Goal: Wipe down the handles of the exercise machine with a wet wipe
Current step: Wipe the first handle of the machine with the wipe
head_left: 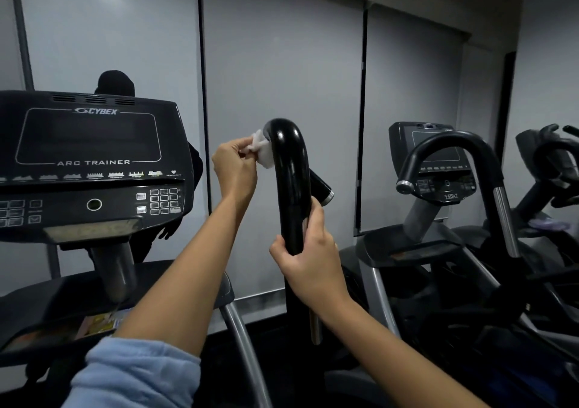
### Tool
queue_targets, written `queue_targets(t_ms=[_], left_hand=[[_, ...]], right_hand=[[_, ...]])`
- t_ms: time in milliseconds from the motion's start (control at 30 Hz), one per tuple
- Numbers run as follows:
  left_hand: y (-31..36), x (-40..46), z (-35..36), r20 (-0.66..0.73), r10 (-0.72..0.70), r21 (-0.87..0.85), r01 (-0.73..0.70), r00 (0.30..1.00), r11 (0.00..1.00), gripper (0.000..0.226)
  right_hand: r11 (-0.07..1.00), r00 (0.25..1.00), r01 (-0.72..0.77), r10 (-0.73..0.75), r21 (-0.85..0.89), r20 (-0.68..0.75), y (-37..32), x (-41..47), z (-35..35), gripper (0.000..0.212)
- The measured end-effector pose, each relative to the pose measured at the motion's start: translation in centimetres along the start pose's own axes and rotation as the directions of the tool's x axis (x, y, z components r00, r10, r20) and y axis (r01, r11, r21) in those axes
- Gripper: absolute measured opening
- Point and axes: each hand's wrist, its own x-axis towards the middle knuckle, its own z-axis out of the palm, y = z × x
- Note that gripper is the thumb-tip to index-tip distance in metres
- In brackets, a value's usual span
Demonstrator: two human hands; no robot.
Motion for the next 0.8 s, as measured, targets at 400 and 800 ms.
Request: queue_targets(t_ms=[400,800], left_hand=[[-1.7,-2.7,0.9,0.062,-0.143,0.207,0.128,0.988,0.97,0.02],[3.0,0.3,0.8,-0.081,0.143,0.009,-0.143,0.986,0.99,0.014]], right_hand=[[1.0,1.0,-0.021,0.022,-0.016,0.003,-0.2,0.0,0.0,0.069],[1.0,1.0,-0.018,0.018,-0.004,0.004,0.0,0.0,0.2,0.072]])
